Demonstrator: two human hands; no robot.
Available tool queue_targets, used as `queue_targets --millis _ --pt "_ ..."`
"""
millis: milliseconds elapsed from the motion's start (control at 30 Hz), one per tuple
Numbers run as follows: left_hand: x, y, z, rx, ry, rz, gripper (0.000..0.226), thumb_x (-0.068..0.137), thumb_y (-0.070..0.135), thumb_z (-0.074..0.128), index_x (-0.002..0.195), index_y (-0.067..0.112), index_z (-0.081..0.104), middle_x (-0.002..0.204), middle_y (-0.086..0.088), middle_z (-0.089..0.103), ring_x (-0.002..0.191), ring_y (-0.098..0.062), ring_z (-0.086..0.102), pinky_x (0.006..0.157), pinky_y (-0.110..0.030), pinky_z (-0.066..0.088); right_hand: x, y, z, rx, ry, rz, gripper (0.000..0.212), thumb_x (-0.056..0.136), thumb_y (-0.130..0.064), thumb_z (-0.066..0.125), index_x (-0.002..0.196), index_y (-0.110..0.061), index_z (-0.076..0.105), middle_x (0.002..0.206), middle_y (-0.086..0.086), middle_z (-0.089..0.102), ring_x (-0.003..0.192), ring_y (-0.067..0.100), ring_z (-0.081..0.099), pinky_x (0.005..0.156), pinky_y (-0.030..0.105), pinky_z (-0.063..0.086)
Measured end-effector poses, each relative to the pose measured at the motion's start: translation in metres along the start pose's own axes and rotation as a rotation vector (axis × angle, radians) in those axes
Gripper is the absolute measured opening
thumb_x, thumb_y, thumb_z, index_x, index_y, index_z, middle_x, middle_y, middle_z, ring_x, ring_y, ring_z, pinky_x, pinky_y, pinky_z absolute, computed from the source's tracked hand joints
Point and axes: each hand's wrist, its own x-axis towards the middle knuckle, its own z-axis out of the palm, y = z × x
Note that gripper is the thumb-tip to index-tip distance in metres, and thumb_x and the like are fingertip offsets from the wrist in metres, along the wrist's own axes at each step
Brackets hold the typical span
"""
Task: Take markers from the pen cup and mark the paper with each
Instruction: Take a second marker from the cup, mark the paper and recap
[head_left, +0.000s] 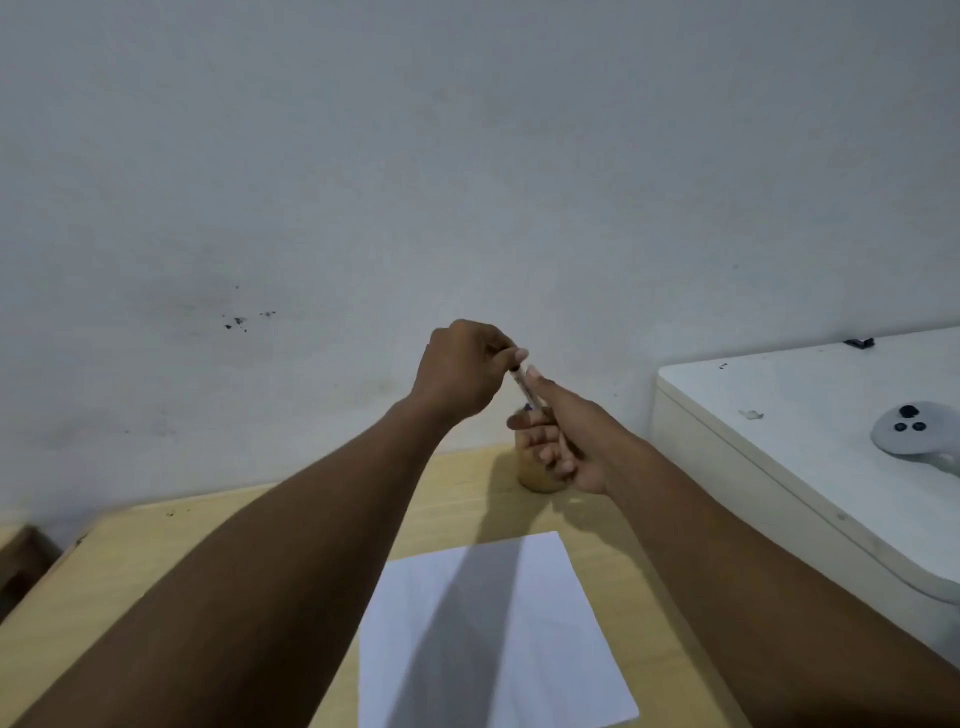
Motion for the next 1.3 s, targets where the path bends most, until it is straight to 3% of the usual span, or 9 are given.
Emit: queue_targets --millis 67,167,300,500,700,800,933,1133,1300 --pt "-0.01 0.0 -0.022 -0.042 0.028 -0.047 0.028 0.092 0.037 0.072 0.093 0.012 0.083 0.075 0.005 0.073 0.067 -0.005 0.063 0.061 -0.018 0.048 -0.002 0.002 0.025 0.162 -0.084 0.072 0.081 0.08 -0.083 0.054 0.096 -0.005 0.069 0.061 0.003 0.063 0.036 0.009 0.039 0.032 0.015 0.021" --pt "-0.033 -0.012 -0.05 -0.083 0.041 -0.117 0.031 0.09 0.041 0.074 0.094 0.012 0.083 0.074 0.0 0.074 0.059 -0.006 0.057 0.048 -0.012 0.039 -0.005 0.007 0.062 0.401 -0.073 0.098 0.068 0.085 -0.076 0.057 0.085 -0.008 0.065 0.053 0.0 0.056 0.032 0.007 0.035 0.032 0.016 0.019" --pt "-0.071 -0.038 -0.071 -0.144 0.145 -0.229 0.028 0.091 0.04 0.072 0.089 0.015 0.084 0.081 -0.01 0.08 0.074 -0.027 0.071 0.062 -0.028 0.051 -0.005 0.012 0.103 0.614 -0.06 -0.027 0.031 0.102 -0.036 0.059 0.084 -0.011 0.059 0.054 -0.001 0.052 0.031 0.006 0.039 0.03 0.018 0.022" --pt "-0.121 -0.1 -0.077 -0.561 0.326 -0.519 0.023 0.088 0.042 0.075 0.073 0.025 0.079 0.074 -0.004 0.08 0.088 -0.028 0.078 0.088 -0.045 0.062 -0.011 0.036 0.138 0.658 -0.061 -0.134 0.025 0.101 -0.016 0.058 0.078 -0.006 0.061 0.062 0.005 0.062 0.042 0.012 0.058 0.04 0.019 0.039" --pt "-0.175 -0.158 -0.068 -0.187 -0.082 -0.527 0.019 0.089 0.025 0.072 0.071 0.02 0.077 0.073 0.003 0.076 0.071 -0.014 0.067 0.062 -0.021 0.049 0.003 0.083 0.127 0.152 0.093 -0.256 0.018 0.086 -0.013 0.078 0.078 -0.005 0.063 0.059 0.007 0.06 0.038 0.014 0.057 0.039 0.023 0.039" --pt "-0.193 -0.16 -0.047 -0.059 -0.259 -0.513 0.014 0.081 0.022 0.066 0.076 0.022 0.078 0.071 0.01 0.076 0.071 -0.005 0.069 0.063 -0.019 0.053 0.01 0.113 0.133 -0.086 0.1 -0.302 0.02 0.084 -0.015 0.08 0.078 -0.007 0.063 0.058 0.01 0.064 0.04 0.02 0.06 0.04 0.026 0.041" --pt "-0.201 -0.166 -0.034 -0.034 -0.282 -0.504 0.01 0.08 0.028 0.068 0.083 0.024 0.076 0.077 0.007 0.077 0.077 -0.009 0.072 0.07 -0.028 0.058 0.018 0.142 0.14 -0.172 0.069 -0.312 0.018 0.085 -0.016 0.081 0.083 -0.006 0.067 0.069 0.015 0.075 0.054 0.026 0.072 0.043 0.027 0.046" --pt "-0.205 -0.174 -0.036 -0.168 -0.261 -0.567 0.016 0.075 0.027 0.082 0.084 0.018 0.072 0.072 0.008 0.067 0.055 0.0 0.059 0.051 -0.011 0.045 0.017 0.152 0.14 -0.306 0.079 -0.369 0.029 0.081 -0.028 0.087 0.086 -0.003 0.073 0.073 0.01 0.08 0.063 0.017 0.079 0.049 0.028 0.056" --pt "-0.206 -0.18 -0.034 -0.158 -0.252 -0.545 0.029 0.068 0.032 0.091 0.085 0.018 0.072 0.075 0.007 0.064 0.058 -0.002 0.053 0.049 -0.008 0.041 0.017 0.155 0.141 -0.373 0.086 -0.403 0.028 0.08 -0.031 0.088 0.083 -0.007 0.074 0.071 0.007 0.079 0.063 0.014 0.079 0.053 0.029 0.057"
